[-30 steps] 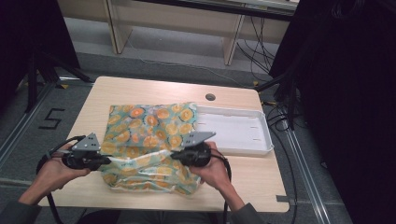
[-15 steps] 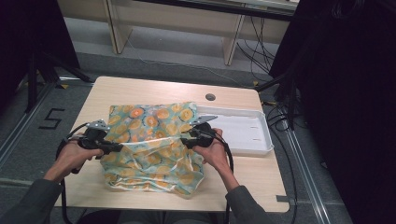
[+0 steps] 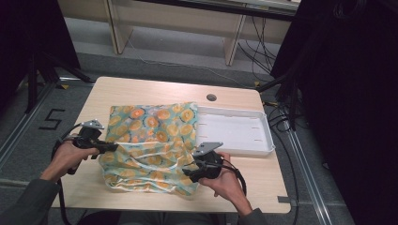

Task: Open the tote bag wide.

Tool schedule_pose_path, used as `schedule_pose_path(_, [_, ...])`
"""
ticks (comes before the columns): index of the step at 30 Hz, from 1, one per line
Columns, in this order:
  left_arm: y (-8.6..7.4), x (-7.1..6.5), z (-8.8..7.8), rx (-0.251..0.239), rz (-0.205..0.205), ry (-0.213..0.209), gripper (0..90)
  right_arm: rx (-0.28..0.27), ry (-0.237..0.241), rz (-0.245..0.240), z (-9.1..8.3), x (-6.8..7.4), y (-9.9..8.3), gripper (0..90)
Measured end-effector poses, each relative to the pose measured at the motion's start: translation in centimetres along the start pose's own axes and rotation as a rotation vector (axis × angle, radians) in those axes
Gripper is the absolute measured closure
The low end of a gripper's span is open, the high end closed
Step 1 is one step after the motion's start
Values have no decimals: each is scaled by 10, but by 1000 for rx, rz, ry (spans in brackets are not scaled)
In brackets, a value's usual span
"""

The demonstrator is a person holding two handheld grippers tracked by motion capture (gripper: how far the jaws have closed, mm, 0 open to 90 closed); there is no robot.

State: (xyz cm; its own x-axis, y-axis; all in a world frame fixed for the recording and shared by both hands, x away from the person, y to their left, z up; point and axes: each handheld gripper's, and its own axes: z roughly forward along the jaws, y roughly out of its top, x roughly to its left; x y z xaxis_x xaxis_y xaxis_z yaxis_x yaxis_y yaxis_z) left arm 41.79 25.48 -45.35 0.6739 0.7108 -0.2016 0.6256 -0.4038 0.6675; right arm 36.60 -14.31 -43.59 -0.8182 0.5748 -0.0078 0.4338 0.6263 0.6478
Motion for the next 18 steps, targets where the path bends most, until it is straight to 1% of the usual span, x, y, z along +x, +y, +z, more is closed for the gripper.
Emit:
schedule_pose_path(1, [0, 0, -1, -3, -1, -3, 867, 16, -11, 37, 7, 2, -3, 374])
schedule_pose_path(2, [0, -3, 0, -23, -25, -8, 864, 35, -6, 26, 13, 0, -5, 400])
schedule_pose_path(3, [-1, -3, 1, -29, -21, -7, 860, 59, 10, 15, 17, 1, -7, 450])
schedule_pose_path(4, [-2, -2, -1, -5, 10, -10, 855, 77, 26, 5, 20, 1, -7, 523])
schedule_pose_path(5, [-2, -4, 1, -14, -12, -21, 843, 84, 27, -4, 23, 0, -7, 613])
schedule_pose_path(6, [-3, -5, -1, -8, -6, -29, 820, 93, 39, -21, 25, -1, -6, 713])
schedule_pose_path(7, [-3, -6, -3, -11, -7, -35, 784, 77, 47, -44, 26, -2, -4, 786])
schedule_pose_path(8, [-3, -8, -6, -13, -13, -28, 726, 73, 56, -28, 25, -2, -3, 843])
schedule_pose_path(9, [-4, -10, -10, -31, -31, -12, 645, 53, 52, -54, 22, -5, 0, 870])
schedule_pose_path(10, [-3, -12, -18, -12, -21, -15, 559, 39, 56, -44, 18, -6, 2, 885])
schedule_pose_path(11, [-3, -16, -24, -14, -24, -11, 500, 8, 44, -40, 15, -9, 3, 893])
schedule_pose_path(12, [-2, -21, -32, -4, -3, -4, 452, -19, 50, -25, 11, -11, 5, 897])
schedule_pose_path(13, [-1, -27, -39, -4, 23, 19, 411, -48, 53, -23, 7, -15, 5, 900])
schedule_pose_path(14, [-1, -33, -44, -13, 44, 40, 397, -63, 40, -20, 5, -17, 6, 900])
schedule_pose_path(15, [0, -40, -48, -10, 75, 61, 390, -70, 42, -3, 2, -19, 7, 900])
schedule_pose_path(16, [0, -47, -50, -6, 108, 79, 380, -80, 44, 4, 0, -23, 8, 900])
schedule_pose_path(17, [0, -54, -49, 10, 140, 79, 377, -102, 50, 19, -1, -25, 9, 900])
schedule_pose_path(18, [-1, -61, -46, 30, 165, 79, 377, -110, 59, 26, -3, -27, 10, 900])
